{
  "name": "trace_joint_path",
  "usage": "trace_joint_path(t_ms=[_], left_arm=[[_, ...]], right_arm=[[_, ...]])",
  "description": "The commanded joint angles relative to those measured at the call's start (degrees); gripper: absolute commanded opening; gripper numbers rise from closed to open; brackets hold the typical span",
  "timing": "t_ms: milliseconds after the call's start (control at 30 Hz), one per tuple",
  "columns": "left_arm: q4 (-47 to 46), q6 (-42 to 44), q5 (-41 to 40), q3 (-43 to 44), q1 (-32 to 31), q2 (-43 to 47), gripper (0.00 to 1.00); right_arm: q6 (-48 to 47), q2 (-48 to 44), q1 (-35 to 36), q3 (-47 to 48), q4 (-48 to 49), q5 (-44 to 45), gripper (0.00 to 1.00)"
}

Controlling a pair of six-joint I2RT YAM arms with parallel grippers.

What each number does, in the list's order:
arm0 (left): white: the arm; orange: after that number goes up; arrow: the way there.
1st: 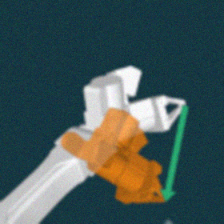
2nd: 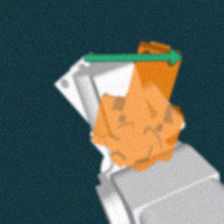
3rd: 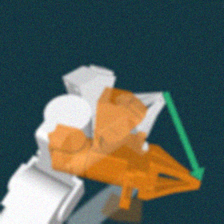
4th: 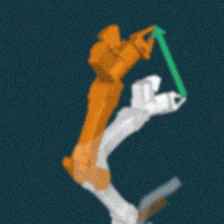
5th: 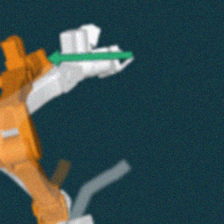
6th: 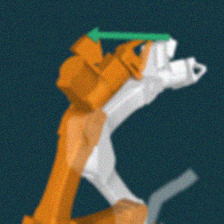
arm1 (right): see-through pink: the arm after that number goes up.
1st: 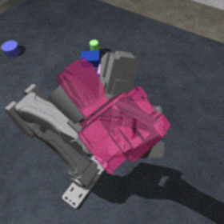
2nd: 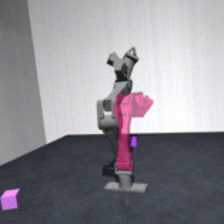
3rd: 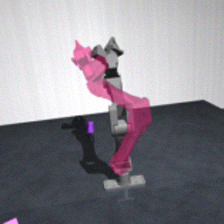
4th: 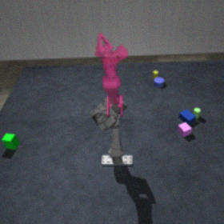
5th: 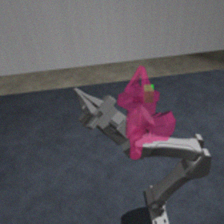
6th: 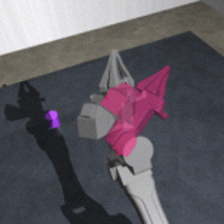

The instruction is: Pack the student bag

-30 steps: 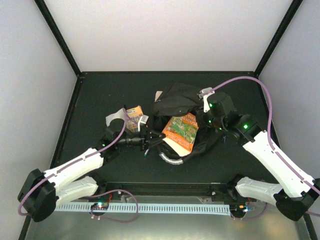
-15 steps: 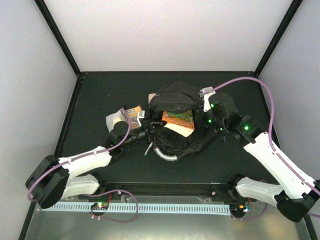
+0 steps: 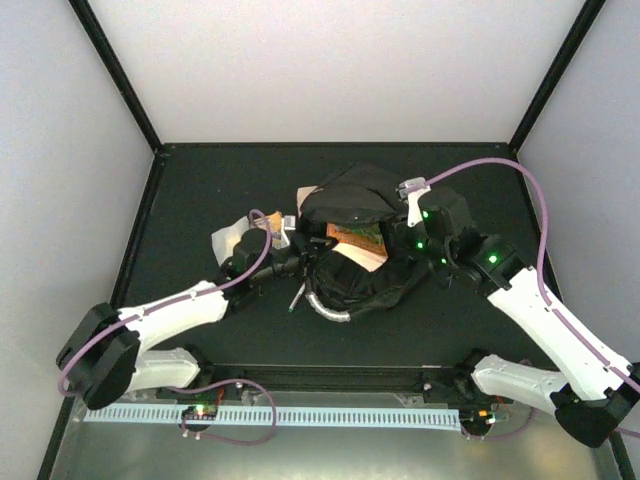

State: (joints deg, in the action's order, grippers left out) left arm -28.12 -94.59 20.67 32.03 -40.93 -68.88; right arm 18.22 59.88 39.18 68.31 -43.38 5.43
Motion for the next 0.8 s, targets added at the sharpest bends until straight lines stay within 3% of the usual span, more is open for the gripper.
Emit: trace_joint_path(t_ms=[0, 67, 100, 167, 467, 767], left_arm=[[-0.74, 5.38, 1.08, 5.72, -0.86, -2.43, 0.34], [1.24, 6.75, 2.82, 7.44, -0.82, -3.10, 0.72], [2.77, 7.86, 2.92, 8.06, -0.82, -2.93, 0.85], [7.37, 10.91, 2.33, 9.43, -0.78, -1.60, 0.97], [29.77, 25.34, -1.75, 12.96, 0.97, 7.98, 0.99], [47.14, 42.36, -10.54, 14.36, 6.56, 16.71, 0.97]], right_arm=[[1.16, -1.95, 0.26, 0.72, 8.18, -2.84, 0.07], [1.25, -1.77, 0.23, 0.83, 7.62, -1.53, 0.07], [1.29, -1.71, 0.26, 0.97, 7.14, -0.73, 0.07], [1.44, -1.35, 0.28, 1.47, 5.90, 1.66, 0.07], [6.17, 4.36, -1.30, 7.41, -4.21, 22.63, 0.08], [7.25, 0.76, -6.33, 8.57, -5.15, 24.68, 0.10]])
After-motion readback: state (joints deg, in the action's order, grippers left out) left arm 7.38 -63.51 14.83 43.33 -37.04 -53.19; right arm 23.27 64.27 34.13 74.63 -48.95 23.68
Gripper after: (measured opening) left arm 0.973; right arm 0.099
